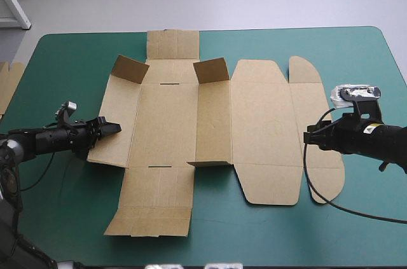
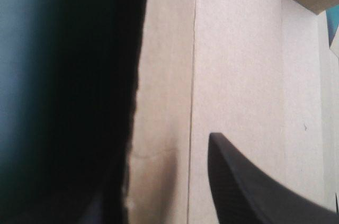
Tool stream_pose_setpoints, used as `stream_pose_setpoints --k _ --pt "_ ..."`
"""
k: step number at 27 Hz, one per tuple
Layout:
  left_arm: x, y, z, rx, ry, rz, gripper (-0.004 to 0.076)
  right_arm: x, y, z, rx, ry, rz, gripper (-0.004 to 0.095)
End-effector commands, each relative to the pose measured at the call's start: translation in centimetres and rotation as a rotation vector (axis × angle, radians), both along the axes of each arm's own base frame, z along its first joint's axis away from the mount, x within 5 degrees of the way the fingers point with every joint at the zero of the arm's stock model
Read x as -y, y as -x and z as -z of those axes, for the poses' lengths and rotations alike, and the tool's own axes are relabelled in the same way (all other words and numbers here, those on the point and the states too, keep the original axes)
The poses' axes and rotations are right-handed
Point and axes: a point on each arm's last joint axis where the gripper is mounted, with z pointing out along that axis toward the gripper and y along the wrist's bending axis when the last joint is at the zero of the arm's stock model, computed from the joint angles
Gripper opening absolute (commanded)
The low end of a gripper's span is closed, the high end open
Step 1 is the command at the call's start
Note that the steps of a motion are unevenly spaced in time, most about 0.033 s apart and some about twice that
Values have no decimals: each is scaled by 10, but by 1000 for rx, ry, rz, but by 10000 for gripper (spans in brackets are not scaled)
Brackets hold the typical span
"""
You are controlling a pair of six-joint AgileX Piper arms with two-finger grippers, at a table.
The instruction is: Fold the box
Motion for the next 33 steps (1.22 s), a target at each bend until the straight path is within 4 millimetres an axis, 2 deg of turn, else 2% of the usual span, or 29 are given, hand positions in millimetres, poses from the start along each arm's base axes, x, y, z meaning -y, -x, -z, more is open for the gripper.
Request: stream_pose_setpoints --k 1,4,9,11,16,23,28,33 --pt "0 -8 -21 67 15 -41 267 0 0 -15 73 -25 13 437" --pt "0 -10 -23 74 15 -45 253 0 0 -15 73 -27 13 437" --pt "13 -13 -23 104 -12 15 36 0 0 -15 73 -27 13 437" --pt "14 -13 -23 116 -26 28 -10 0 0 -15 73 -27 13 437" --pt "11 -17 -29 115 -43 39 -10 0 0 -15 78 -23 16 437" --pt "9 -31 -57 177 -47 102 -10 1 -1 -16 91 -24 22 437" --pt "16 -38 -84 188 -154 296 -10 1 -2 -17 100 -22 26 437" --pt "33 -45 -105 169 -256 432 -10 1 -2 -17 107 -21 27 437"
